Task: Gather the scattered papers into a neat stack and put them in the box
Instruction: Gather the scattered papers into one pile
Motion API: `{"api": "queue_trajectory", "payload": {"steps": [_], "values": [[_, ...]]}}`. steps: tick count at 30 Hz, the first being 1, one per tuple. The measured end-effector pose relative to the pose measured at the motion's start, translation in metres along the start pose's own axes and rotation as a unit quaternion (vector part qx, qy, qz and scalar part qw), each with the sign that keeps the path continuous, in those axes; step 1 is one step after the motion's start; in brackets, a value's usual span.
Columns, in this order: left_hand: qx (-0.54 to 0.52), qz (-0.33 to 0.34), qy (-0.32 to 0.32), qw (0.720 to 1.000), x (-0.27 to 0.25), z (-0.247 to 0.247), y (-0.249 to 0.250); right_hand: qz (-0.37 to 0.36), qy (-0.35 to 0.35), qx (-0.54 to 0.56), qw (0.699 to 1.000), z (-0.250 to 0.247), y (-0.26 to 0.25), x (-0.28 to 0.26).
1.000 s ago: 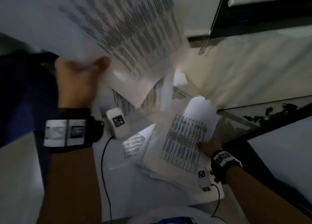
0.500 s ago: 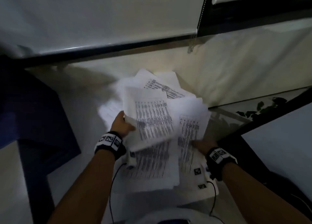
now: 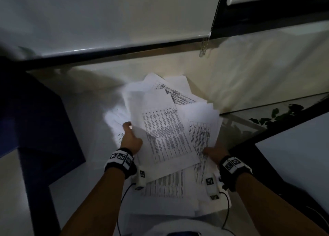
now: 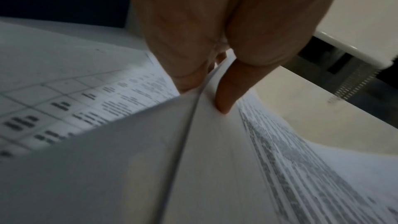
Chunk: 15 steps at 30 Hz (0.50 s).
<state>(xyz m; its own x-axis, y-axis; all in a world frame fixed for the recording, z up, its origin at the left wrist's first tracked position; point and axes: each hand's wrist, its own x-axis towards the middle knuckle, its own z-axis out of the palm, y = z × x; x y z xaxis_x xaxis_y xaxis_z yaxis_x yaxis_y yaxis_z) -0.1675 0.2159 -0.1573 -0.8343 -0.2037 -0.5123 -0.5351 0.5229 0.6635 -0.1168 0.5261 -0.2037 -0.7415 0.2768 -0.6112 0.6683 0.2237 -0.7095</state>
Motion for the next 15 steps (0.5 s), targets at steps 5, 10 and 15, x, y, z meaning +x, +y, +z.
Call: {"api": "queue_trajectory", "payload": {"steps": [5,10,15], "values": [[0.039,0.045,-0.043,0.997,-0.007,0.033,0.014,0.015,0.002,0.068,0.998,0.0,-0.017,-0.007],[0.066,0.059,-0.042,0.995,-0.007,0.056,0.012,0.0,-0.058,0.038,0.998,0.001,-0.023,-0.013],[0.115,0.078,-0.059,0.989,-0.001,0.071,0.0,-0.002,-0.038,-0.075,0.996,-0.002,-0.02,-0.014]]}}
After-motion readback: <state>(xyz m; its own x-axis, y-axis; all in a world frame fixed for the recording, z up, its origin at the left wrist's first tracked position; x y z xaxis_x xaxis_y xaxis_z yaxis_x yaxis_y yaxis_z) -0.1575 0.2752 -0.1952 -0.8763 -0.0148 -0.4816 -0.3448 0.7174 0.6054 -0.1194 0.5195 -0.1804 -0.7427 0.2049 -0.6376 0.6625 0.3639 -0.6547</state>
